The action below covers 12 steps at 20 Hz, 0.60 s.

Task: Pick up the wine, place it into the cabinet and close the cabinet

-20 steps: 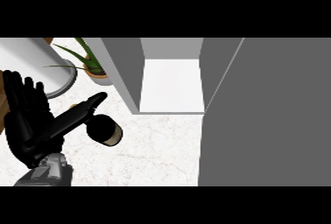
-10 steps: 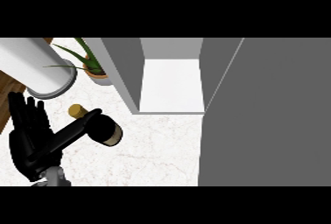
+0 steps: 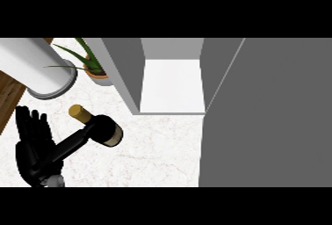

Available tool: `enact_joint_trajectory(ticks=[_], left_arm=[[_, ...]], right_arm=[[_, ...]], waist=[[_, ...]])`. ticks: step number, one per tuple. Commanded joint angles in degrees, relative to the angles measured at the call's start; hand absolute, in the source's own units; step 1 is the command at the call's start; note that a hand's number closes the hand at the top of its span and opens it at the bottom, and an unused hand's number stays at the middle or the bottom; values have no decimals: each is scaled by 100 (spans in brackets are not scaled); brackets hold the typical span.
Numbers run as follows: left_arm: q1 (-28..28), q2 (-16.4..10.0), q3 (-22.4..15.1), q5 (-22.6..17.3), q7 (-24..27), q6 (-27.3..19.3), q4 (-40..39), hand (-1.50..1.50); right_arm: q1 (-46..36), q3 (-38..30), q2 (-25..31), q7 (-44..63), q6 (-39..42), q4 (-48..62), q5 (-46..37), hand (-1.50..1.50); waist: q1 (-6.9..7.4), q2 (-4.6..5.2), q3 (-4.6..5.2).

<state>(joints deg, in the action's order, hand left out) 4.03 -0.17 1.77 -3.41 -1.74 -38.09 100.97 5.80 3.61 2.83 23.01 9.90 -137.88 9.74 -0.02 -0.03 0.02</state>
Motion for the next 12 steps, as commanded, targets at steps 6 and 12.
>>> enact_joint_trajectory(ticks=[6, 12], left_arm=[[287, 17, -113, -806, 1179, 194, -910, -150], [254, 17, 155, -1249, 1744, 658, -1519, -150]], right_arm=[[36, 43, 11, 357, -28, -355, 35, -150], [-503, -492, 171, 503, -133, -75, 288, -150]], waist=[[-3, -1, 0], [13, 5, 1]])
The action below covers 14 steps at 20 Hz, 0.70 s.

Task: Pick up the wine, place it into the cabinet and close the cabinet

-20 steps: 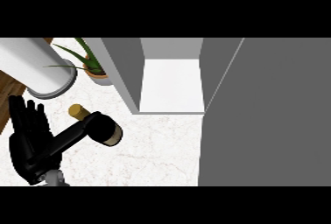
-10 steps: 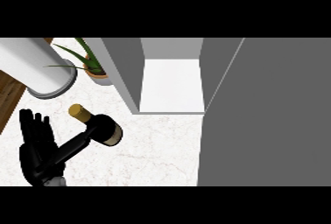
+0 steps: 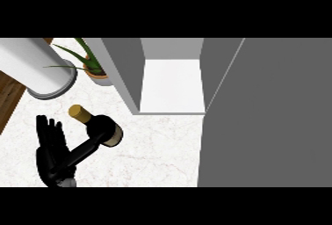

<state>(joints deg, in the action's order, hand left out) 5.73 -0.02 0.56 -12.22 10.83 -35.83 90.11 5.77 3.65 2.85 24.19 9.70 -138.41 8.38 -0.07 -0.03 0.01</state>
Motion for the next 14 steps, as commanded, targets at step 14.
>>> enact_joint_trajectory(ticks=[14], left_arm=[[-666, 1, 617, -1142, 1705, 1004, -2536, -150]], right_arm=[[-117, -481, 87, -216, 188, 135, 320, -150]], waist=[[-9, 4, 0]])
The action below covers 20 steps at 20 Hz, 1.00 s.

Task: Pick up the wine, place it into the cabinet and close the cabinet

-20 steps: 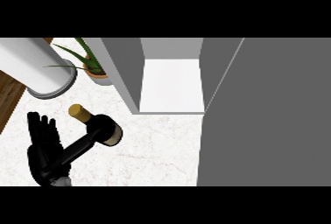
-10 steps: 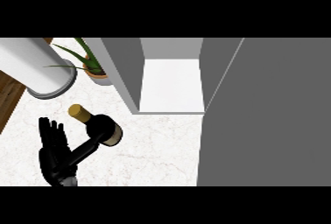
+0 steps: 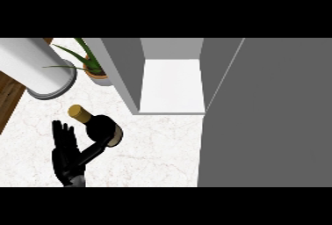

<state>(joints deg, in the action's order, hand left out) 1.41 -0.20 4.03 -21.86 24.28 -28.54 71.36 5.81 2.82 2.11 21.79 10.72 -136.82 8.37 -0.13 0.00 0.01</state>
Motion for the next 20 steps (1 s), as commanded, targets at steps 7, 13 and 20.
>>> enact_joint_trajectory(ticks=[7, 13, 20], left_arm=[[-258, 18, -165, -553, 758, 16, -919, -150], [-535, 18, 229, -990, 1304, 826, -1614, -150], [-1431, 18, 673, -1305, 2418, 1562, -3397, -150]], right_arm=[[166, -520, 224, 196, 252, -286, 597, -150], [-173, -102, 67, 244, 0, -242, -64, -150], [259, -22, -70, -400, 255, 144, -141, -150]], waist=[[-2, -4, -2], [6, -3, 0], [-30, 6, 1]])
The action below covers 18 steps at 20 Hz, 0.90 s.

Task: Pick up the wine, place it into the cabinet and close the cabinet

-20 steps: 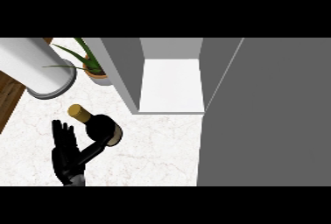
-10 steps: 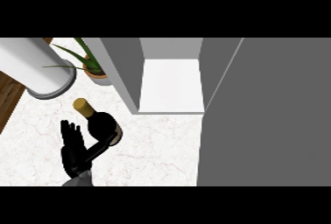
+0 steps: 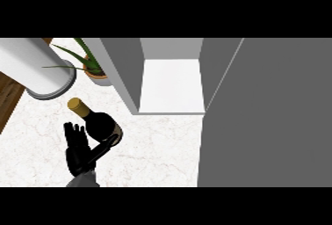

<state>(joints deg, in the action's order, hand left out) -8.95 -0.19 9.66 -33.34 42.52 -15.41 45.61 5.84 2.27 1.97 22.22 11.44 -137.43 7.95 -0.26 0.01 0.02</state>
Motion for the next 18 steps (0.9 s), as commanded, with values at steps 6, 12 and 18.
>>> enact_joint_trajectory(ticks=[6, 12, 18], left_arm=[[-278, 18, -31, -415, 725, 766, -1178, 150], [-748, 17, -498, -663, 802, 347, -1340, 150], [-1032, -255, 172, -150, 867, 965, -2054, 150]], right_arm=[[114, -41, -1, -142, 91, 56, 24, -150], [-106, 30, -83, -30, -76, 101, -149, -150], [-116, 12, -52, -13, -7, 174, -46, -150]], waist=[[-1, -1, 0], [-7, 0, 1], [-16, 8, 1]])
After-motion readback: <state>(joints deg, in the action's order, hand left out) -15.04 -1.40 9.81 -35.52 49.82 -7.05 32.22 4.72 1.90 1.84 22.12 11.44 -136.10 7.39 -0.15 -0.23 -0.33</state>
